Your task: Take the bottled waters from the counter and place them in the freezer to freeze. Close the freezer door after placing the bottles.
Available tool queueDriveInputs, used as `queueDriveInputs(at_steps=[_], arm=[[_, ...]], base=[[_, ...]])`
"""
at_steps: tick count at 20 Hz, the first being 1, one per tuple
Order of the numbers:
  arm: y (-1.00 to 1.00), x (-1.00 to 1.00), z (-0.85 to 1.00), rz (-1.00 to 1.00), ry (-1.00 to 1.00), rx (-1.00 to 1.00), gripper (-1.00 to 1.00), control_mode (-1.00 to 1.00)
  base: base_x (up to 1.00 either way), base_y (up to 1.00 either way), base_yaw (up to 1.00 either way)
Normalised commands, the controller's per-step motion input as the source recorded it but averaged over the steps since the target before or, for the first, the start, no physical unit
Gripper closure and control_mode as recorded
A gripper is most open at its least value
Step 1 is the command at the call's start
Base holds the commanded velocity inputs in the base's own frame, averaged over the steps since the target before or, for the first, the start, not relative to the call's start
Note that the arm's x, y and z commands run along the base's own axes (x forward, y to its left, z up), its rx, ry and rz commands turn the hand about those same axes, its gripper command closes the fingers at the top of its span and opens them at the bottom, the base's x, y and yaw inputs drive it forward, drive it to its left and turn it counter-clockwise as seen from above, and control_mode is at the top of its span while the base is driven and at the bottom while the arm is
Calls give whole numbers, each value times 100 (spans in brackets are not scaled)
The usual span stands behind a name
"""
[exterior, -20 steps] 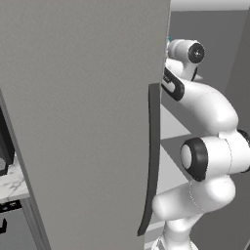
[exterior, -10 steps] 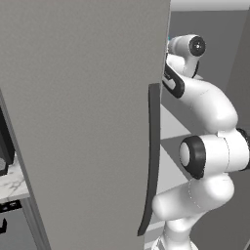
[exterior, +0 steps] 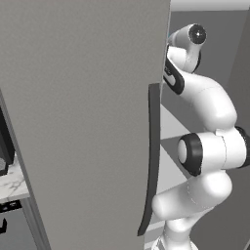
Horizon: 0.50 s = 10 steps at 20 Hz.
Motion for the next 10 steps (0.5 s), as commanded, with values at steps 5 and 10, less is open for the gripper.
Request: queueDriveInputs(at_steps=[5, 10], arm=[[-1, 0, -11, 0, 1, 1, 100, -100], [0, 0, -7, 0, 0, 0, 100, -100]], base=[[0, 0, 0], [0, 0, 0]])
